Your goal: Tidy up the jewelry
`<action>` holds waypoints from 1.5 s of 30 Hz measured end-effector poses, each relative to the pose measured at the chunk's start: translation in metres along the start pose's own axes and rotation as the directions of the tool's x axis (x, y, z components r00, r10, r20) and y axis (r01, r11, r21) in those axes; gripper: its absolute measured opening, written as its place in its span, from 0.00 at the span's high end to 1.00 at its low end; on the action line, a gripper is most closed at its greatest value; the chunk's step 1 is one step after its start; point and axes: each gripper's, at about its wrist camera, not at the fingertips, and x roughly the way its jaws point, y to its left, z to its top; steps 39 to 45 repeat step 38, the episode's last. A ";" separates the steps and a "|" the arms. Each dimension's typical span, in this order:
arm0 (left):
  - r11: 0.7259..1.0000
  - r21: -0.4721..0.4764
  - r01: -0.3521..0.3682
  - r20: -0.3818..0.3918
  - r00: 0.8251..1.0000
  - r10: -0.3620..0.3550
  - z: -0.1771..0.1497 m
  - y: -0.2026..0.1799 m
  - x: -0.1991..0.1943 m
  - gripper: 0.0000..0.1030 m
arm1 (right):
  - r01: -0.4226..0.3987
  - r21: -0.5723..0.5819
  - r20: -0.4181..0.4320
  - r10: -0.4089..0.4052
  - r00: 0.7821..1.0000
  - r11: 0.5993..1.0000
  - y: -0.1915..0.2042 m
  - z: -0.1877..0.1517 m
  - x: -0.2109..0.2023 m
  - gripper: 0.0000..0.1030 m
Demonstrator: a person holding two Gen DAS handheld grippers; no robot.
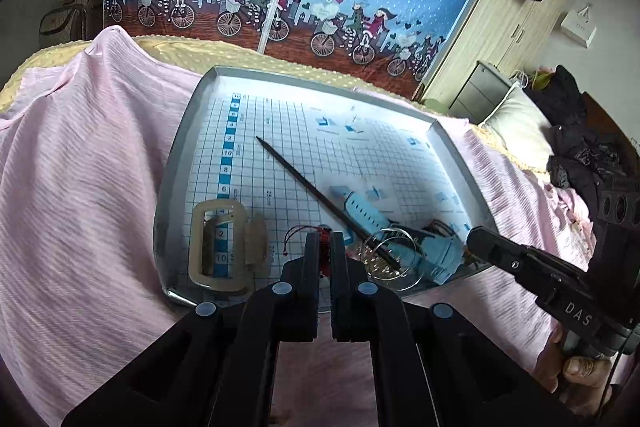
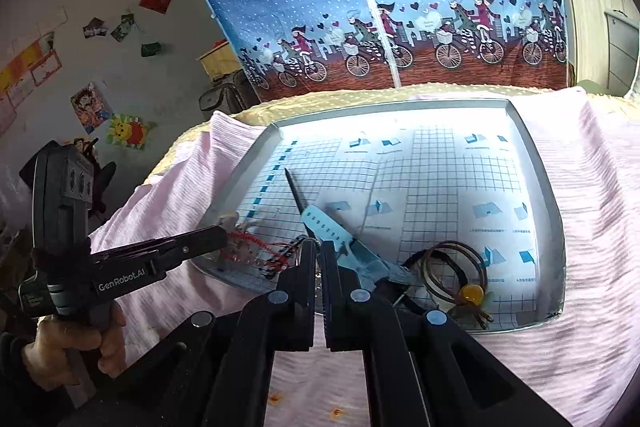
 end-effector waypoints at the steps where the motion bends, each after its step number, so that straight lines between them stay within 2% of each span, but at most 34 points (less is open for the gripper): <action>1: 1.000 0.005 -0.022 -0.013 1.000 0.023 -0.001 0.000 0.002 0.96 | 0.006 0.007 0.002 -0.006 1.000 1.000 -0.004 -0.001 -0.002 0.96; 2: 0.999 0.003 -0.040 -0.016 0.999 0.040 -0.001 0.001 0.002 0.90 | 0.013 0.011 0.008 -0.013 1.000 1.000 -0.005 -0.002 -0.004 0.91; 3: 0.999 -0.003 -0.048 -0.010 0.999 0.048 -0.002 0.002 0.001 0.75 | 0.024 0.012 0.018 -0.024 1.000 1.000 -0.005 -0.002 -0.007 0.81; 4: 0.999 -0.013 -0.048 0.008 0.999 0.049 -0.003 0.003 -0.003 0.65 | 0.039 0.008 0.033 -0.039 0.999 0.999 -0.004 -0.003 -0.011 0.75; 5: 0.999 -0.018 -0.047 0.028 0.998 0.047 -0.004 0.003 -0.007 0.45 | 0.050 0.004 0.047 -0.050 0.998 0.999 -0.003 -0.005 -0.015 0.69; 6: 0.999 -0.020 -0.050 0.049 0.997 0.051 -0.004 0.003 -0.013 0.30 | 0.062 0.001 0.064 -0.062 0.996 0.998 -0.002 -0.007 -0.021 0.64; 7: 0.998 -0.021 -0.057 0.076 0.995 0.058 -0.006 0.002 -0.020 0.25 | 0.080 0.001 0.081 -0.080 0.993 0.997 0.001 -0.010 -0.028 0.60; 9: 0.998 -0.021 -0.058 0.123 0.991 0.060 -0.009 -0.002 -0.036 0.18 | 0.119 0.003 0.120 -0.119 0.986 0.993 0.006 -0.017 -0.040 0.39; 10: 0.998 -0.021 -0.059 0.149 0.987 0.061 -0.012 -0.004 -0.046 0.16 | 0.137 0.002 0.143 -0.136 0.980 0.991 0.009 -0.022 -0.049 0.35; 12: 0.996 -0.018 -0.087 0.204 0.975 0.089 -0.019 -0.011 -0.068 0.05 | 0.152 -0.003 0.178 -0.149 0.973 0.988 0.015 -0.029 -0.063 0.19; 15: 0.983 0.019 -0.181 0.291 0.942 0.168 -0.030 -0.028 -0.105 0.04 | 0.168 -0.023 0.227 -0.158 0.961 0.986 0.031 -0.036 -0.087 0.03; 16: 0.979 0.023 -0.204 0.311 0.932 0.187 -0.034 -0.033 -0.116 0.04 | 0.173 -0.023 0.249 -0.162 0.955 0.985 0.035 -0.040 -0.096 0.00; 18: 0.977 0.011 -0.214 0.345 0.918 0.197 -0.049 -0.040 -0.139 0.04 | 0.174 -0.018 0.290 -0.162 0.943 0.985 0.045 -0.050 -0.116 0.00; 22: 0.973 -0.004 -0.231 0.369 0.904 0.216 -0.082 -0.054 -0.170 0.04 | 0.196 -0.038 0.318 -0.174 0.932 0.980 0.061 -0.074 -0.145 0.00; 26: 0.965 0.026 -0.260 0.357 0.904 0.234 -0.108 -0.070 -0.180 0.04 | 0.205 -0.054 0.321 -0.178 0.930 0.977 0.070 -0.088 -0.158 0.00; 31: 0.958 0.051 -0.281 0.356 0.902 0.245 -0.124 -0.080 -0.181 0.04 | 0.199 -0.040 0.332 -0.175 0.927 0.979 0.070 -0.092 -0.164 0.00; 45: 0.954 0.062 -0.294 0.365 0.896 0.252 -0.127 -0.078 -0.178 0.04 | 0.198 -0.033 0.327 -0.176 0.928 0.980 0.068 -0.098 -0.165 0.00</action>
